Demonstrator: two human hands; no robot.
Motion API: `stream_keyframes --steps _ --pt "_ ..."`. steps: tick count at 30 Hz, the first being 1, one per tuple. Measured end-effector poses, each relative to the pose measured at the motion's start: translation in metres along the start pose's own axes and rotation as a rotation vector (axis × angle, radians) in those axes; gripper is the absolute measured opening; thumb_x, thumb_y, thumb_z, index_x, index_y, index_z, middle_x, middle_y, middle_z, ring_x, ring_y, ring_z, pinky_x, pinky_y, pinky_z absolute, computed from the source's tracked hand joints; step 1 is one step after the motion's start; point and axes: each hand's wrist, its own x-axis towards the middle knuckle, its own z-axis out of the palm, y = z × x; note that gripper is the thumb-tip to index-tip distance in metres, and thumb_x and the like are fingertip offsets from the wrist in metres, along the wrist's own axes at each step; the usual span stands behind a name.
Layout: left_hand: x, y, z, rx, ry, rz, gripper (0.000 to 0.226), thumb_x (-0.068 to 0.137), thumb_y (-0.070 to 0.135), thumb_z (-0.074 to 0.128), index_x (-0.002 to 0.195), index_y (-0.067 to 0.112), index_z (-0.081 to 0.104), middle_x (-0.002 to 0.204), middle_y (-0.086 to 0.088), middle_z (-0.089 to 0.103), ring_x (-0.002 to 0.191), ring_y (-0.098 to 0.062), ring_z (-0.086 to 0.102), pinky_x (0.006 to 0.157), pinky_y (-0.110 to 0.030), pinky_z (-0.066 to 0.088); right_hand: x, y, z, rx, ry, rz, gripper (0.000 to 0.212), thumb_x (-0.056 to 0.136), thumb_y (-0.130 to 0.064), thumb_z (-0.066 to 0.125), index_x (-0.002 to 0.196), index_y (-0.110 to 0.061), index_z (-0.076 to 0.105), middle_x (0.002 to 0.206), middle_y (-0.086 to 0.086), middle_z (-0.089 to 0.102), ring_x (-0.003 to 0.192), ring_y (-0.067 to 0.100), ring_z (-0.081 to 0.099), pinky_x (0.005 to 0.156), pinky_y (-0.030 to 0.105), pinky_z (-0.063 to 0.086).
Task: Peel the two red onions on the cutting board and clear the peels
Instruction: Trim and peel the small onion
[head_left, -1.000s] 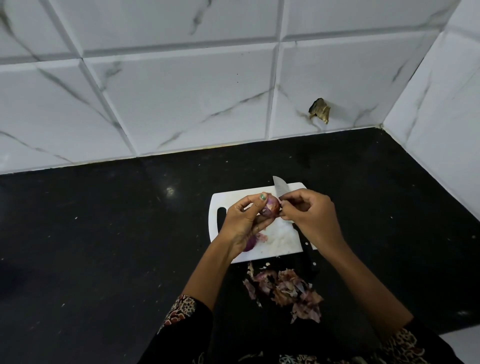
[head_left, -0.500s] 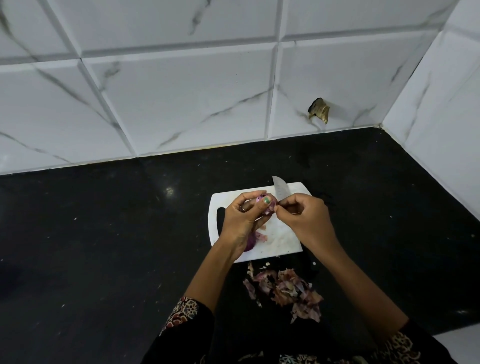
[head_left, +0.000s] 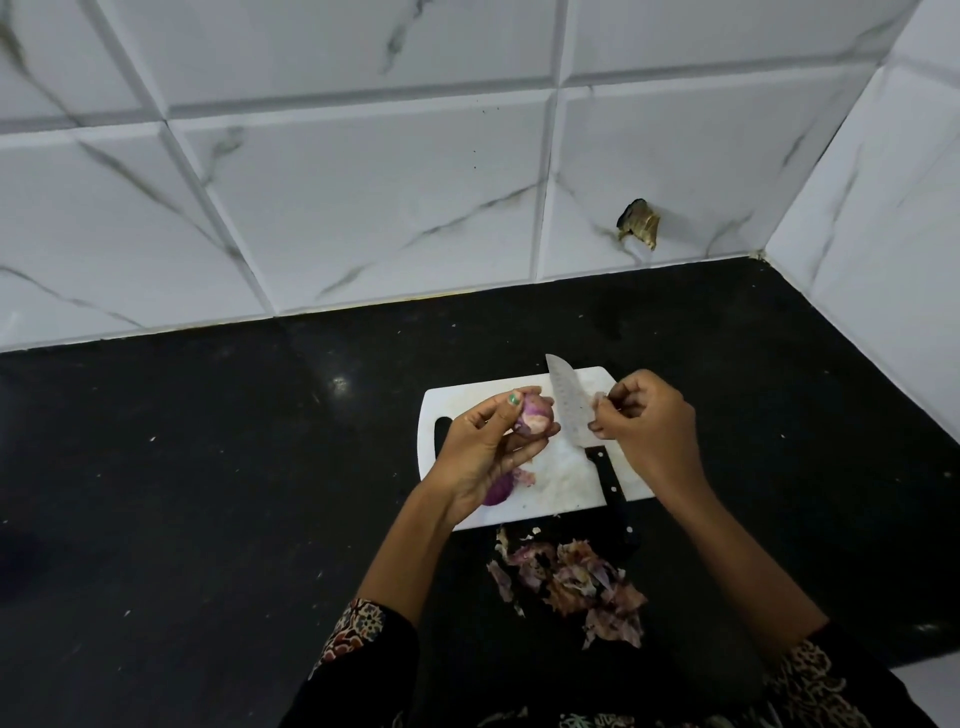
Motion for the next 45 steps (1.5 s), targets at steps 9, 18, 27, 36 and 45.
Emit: stream_keyframes --steps 9,18,27,36,45 --pt "0.0 -0.001 0.003 0.089 -0.042 0.04 0.023 0.095 0.011 0.051 0.112 0.012 0.066 0.106 -0.001 0.072 0.093 -0.014 0.07 0.074 -0.022 0.057 -0.019 -0.025 0.008 0.001 -0.208 -0.086 0.013 0.077 -0.018 0.074 0.09 -0.018 0.072 0.079 -0.01 0.07 0.074 -0.003 0.064 0.064 0.008 0.049" --pt "0.0 0.003 -0.002 0.13 -0.112 0.027 0.023 0.094 0.008 0.052 0.111 0.012 0.067 0.111 -0.002 0.071 0.097 -0.015 0.067 0.075 -0.023 0.056 -0.014 -0.024 0.009 -0.047 -0.167 -0.109 0.011 0.073 -0.012 0.075 0.083 -0.01 0.073 0.072 -0.004 0.071 0.066 0.001 0.066 0.063 0.014 0.053" --pt "0.001 0.004 -0.001 0.147 -0.137 0.025 0.023 0.093 0.009 0.053 0.111 0.011 0.067 0.108 -0.007 0.071 0.098 -0.016 0.068 0.079 -0.024 0.056 -0.018 -0.024 0.009 0.005 -0.219 -0.113 0.016 0.073 -0.018 0.077 0.088 -0.016 0.071 0.076 -0.008 0.071 0.069 -0.001 0.067 0.065 0.012 0.053" --pt "-0.001 0.004 -0.004 0.173 -0.161 -0.015 0.023 0.093 0.007 0.054 0.111 0.011 0.068 0.109 -0.007 0.071 0.098 -0.016 0.068 0.081 -0.026 0.057 -0.013 -0.024 0.003 -0.037 -0.3 -0.115 0.019 0.068 -0.015 0.079 0.085 -0.01 0.073 0.073 -0.003 0.072 0.065 0.005 0.068 0.064 0.019 0.056" --pt "-0.002 0.005 -0.002 0.15 -0.15 -0.032 0.022 0.093 0.014 0.054 0.111 0.011 0.068 0.108 -0.005 0.071 0.095 -0.015 0.068 0.082 -0.026 0.057 -0.013 -0.013 0.005 -0.023 -0.222 -0.143 0.014 0.079 -0.014 0.07 0.092 -0.012 0.075 0.076 -0.003 0.072 0.069 0.004 0.067 0.066 0.019 0.055"
